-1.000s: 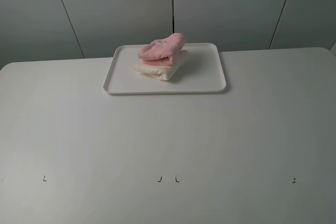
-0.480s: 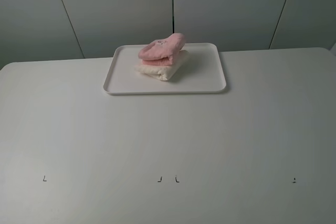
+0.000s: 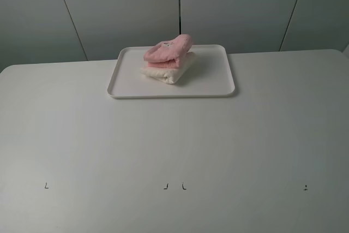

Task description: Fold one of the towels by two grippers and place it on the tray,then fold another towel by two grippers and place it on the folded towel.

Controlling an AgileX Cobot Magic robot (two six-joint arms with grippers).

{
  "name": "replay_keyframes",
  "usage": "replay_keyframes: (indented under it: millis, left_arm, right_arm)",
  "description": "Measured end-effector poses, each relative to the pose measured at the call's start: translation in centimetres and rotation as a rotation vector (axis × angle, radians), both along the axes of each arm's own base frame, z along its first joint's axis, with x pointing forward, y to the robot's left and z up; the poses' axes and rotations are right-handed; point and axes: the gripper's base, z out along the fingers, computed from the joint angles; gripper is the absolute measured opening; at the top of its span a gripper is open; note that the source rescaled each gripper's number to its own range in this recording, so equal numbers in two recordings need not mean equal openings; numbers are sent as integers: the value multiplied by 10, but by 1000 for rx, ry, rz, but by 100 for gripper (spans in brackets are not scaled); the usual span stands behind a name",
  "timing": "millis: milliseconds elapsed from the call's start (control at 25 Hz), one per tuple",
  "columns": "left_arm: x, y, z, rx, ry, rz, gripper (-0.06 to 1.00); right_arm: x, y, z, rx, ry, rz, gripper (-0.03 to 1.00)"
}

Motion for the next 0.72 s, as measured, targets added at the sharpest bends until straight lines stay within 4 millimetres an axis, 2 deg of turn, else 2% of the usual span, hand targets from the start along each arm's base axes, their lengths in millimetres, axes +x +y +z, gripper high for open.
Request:
replay_keyframes:
  millis: [280, 720]
  left_arm:
    - [-3, -2, 0, 0, -2, 243, 99]
    - [-3, -2, 0, 0, -2, 266, 99]
  right_arm:
    - [0, 0, 0, 0, 0, -8, 100]
    - [0, 0, 0, 0, 0, -8, 100]
